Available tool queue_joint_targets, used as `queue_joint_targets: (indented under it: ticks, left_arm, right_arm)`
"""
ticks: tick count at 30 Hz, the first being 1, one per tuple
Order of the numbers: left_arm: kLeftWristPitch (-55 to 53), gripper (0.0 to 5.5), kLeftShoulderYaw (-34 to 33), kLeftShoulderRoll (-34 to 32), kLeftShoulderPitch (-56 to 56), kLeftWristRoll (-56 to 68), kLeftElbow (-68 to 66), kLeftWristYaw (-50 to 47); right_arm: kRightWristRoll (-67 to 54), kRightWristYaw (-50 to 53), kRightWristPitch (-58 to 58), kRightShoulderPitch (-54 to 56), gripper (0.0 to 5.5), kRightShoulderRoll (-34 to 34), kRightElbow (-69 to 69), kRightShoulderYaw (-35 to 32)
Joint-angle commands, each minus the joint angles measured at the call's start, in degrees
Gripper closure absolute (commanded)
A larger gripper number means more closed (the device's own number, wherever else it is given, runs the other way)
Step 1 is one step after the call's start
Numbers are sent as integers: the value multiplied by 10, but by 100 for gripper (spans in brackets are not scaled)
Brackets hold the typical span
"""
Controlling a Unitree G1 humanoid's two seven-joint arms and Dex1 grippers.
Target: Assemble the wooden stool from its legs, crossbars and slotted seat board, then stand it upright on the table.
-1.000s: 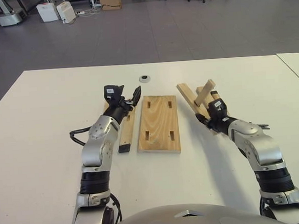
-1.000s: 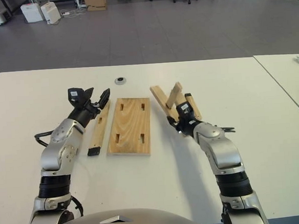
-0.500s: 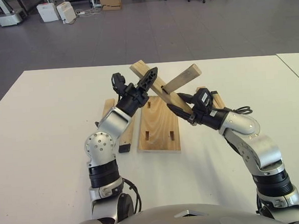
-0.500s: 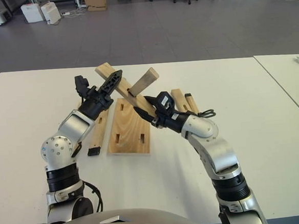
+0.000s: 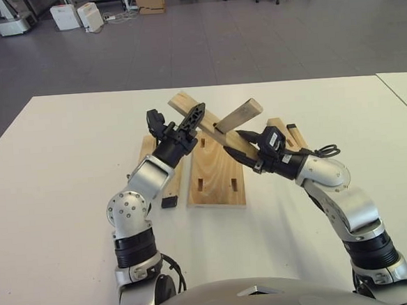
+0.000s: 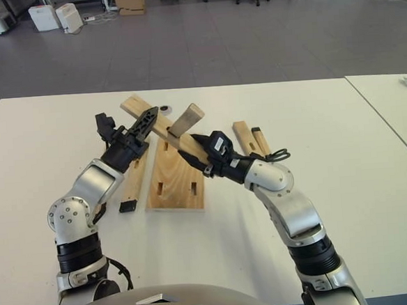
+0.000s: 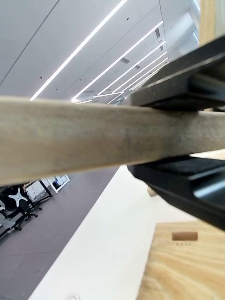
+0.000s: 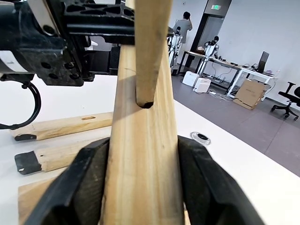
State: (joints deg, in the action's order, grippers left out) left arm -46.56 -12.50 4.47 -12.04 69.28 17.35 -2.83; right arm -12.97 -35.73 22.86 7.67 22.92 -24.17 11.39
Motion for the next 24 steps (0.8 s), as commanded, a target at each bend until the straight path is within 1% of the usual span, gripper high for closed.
queue_joint_targets:
  ticks: [1, 2, 5, 7, 9, 13, 17, 20, 24]
  left_arm:
    - [44, 448, -12, -3, 33, -30, 39, -24]
    - [58, 448, -14, -33, 52, -62, 66, -16]
    - [68, 448, -72, -85, 121, -56, 146, -30]
    - [62, 448, -96, -103, 170, -37, 194, -60]
    - [63, 448, -101, -112, 213, -44, 224, -76]
    - [77, 448, -65, -97, 237, -77, 227, -99]
    - [103, 448, -40, -97, 255, -123, 224, -99]
    - [115, 448, -23, -107, 249, -164, 240, -116]
    - [95, 448, 33, -124, 236, -218, 273, -136]
  right_arm:
    - [12, -11, -9, -24, 228, 23, -4, 8]
    - [18, -17, -14, -33, 226, 35, -3, 10]
    - [33, -33, -32, -59, 226, 72, 19, -7]
    - [54, -33, -49, -72, 226, 92, 46, -10]
    - [78, -28, -61, -84, 226, 105, 69, -5]
    - [133, -32, -78, -105, 226, 125, 115, 34]
    - [158, -52, -85, -94, 226, 120, 133, 74]
    - [144, -63, -82, -88, 226, 102, 124, 83]
    - [127, -65, -87, -82, 226, 84, 114, 75]
